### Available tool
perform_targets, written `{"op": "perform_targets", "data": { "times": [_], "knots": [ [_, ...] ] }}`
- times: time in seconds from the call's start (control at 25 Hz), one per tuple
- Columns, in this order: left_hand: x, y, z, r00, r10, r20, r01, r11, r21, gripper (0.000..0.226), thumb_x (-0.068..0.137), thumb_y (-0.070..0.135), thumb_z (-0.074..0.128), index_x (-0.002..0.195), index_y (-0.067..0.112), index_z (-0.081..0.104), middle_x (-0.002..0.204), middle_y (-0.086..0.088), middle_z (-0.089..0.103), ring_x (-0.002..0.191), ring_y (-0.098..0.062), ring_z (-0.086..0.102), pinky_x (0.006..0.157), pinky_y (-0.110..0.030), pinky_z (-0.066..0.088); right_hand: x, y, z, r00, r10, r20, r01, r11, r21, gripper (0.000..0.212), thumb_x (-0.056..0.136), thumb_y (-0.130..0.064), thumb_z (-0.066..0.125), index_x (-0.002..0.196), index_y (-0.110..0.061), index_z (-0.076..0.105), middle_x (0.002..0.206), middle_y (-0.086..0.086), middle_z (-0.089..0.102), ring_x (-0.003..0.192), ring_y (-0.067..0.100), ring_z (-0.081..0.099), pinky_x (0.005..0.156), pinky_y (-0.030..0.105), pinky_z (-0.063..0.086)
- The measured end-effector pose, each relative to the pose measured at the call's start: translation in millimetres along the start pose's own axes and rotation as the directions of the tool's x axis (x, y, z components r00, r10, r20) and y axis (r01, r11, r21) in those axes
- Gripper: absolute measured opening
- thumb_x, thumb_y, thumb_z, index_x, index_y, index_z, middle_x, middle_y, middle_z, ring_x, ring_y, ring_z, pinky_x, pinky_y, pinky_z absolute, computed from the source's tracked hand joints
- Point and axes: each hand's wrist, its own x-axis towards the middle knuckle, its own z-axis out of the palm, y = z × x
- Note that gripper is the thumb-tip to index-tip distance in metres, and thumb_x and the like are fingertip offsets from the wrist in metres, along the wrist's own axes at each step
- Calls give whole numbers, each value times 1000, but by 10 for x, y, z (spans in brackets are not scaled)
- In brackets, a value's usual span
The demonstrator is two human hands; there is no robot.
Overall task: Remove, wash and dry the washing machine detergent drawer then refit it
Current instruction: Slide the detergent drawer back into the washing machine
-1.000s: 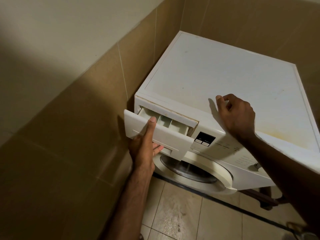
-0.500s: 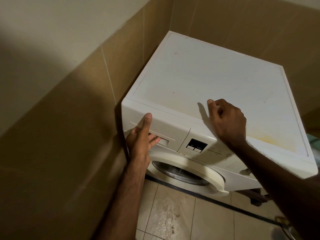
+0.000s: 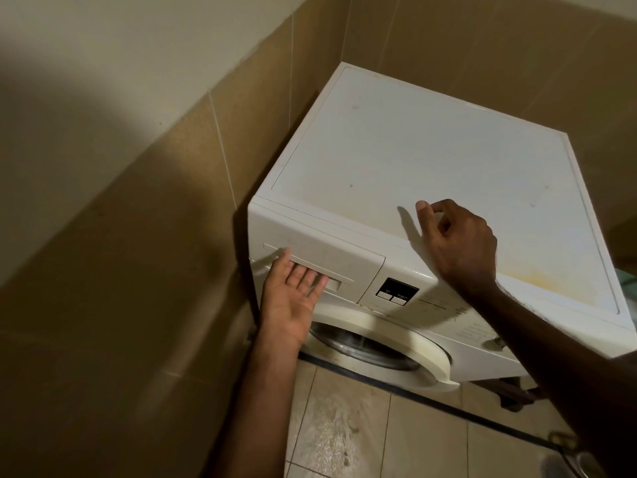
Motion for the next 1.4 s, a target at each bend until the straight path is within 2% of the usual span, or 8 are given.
{"op": "perform_targets", "data": {
  "times": [0.12, 0.28, 0.44, 0.56, 0.76, 0.84, 1.08, 1.4],
  "knots": [
    [82, 16, 109, 997, 40, 61, -42, 999, 28, 59, 82, 28, 76, 137, 16, 61, 130, -14, 73, 125, -32, 66, 111, -50, 50, 5, -2, 17, 1000, 6, -1, -6, 1000, 2, 43, 102, -62, 48, 96, -24, 68, 75, -6, 66, 77, 24, 61, 71, 32, 38],
    [107, 4, 138, 995, 69, 77, -78, 990, 116, 47, 82, 25, 76, 127, 18, 66, 127, -12, 74, 126, -32, 66, 109, -49, 52, 4, -3, 7, 1000, -3, -2, 3, 1000, -8, 42, 102, -60, 48, 96, -23, 68, 77, -5, 67, 79, 26, 63, 71, 33, 39],
    [-139, -25, -72, 993, 103, 64, -107, 991, 77, 66, 77, 25, 77, 140, 20, 58, 130, -15, 72, 125, -33, 67, 95, -49, 61, 4, -12, 1, 1000, -24, -4, 23, 1000, -21, 43, 102, -60, 47, 99, -23, 69, 82, -3, 70, 82, 28, 65, 72, 32, 39],
    [-504, -72, -422, 995, 97, 27, -99, 992, 78, 70, 78, 26, 74, 145, 22, 54, 135, -14, 69, 126, -32, 66, 94, -47, 62, -14, -14, 0, 999, -48, -16, 47, 998, -42, 45, 102, -61, 47, 101, -22, 70, 86, 0, 73, 85, 30, 67, 72, 32, 40],
    [-901, -114, -790, 996, 85, 23, -86, 994, 63, 90, 60, 33, 96, 141, 22, 58, 135, -13, 70, 127, -31, 66, 93, -45, 62, -23, -23, -4, 998, -57, -17, 56, 996, -69, 48, 101, -62, 44, 104, -21, 70, 91, 4, 76, 89, 33, 69, 76, 36, 45],
    [-927, -103, -805, 996, 90, 23, -91, 994, 52, 78, 69, 26, 86, 142, 20, 57, 136, -15, 69, 126, -32, 66, 91, -44, 63, -29, -31, 0, 998, -61, -14, 60, 995, -77, 49, 101, -62, 43, 105, -21, 70, 93, 5, 76, 91, 34, 69, 78, 38, 47],
    [-925, -121, -817, 994, 103, 22, -104, 994, 45, 65, 79, 20, 72, 142, 21, 57, 133, -14, 71, 126, -31, 66, 91, -44, 63, -49, -16, 13, 997, -72, -7, 71, 995, -72, 49, 102, -60, 43, 105, -20, 70, 94, 6, 76, 91, 34, 68, 77, 37, 46],
    [-648, -59, -639, 993, 101, 60, -105, 992, 70, 67, 81, 21, 73, 144, 19, 54, 134, -17, 70, 124, -33, 68, 91, -47, 63, -31, -6, 22, 998, -59, 6, 59, 997, -56, 49, 102, -61, 42, 104, -21, 69, 91, 6, 75, 88, 33, 67, 75, 36, 45]
  ]
}}
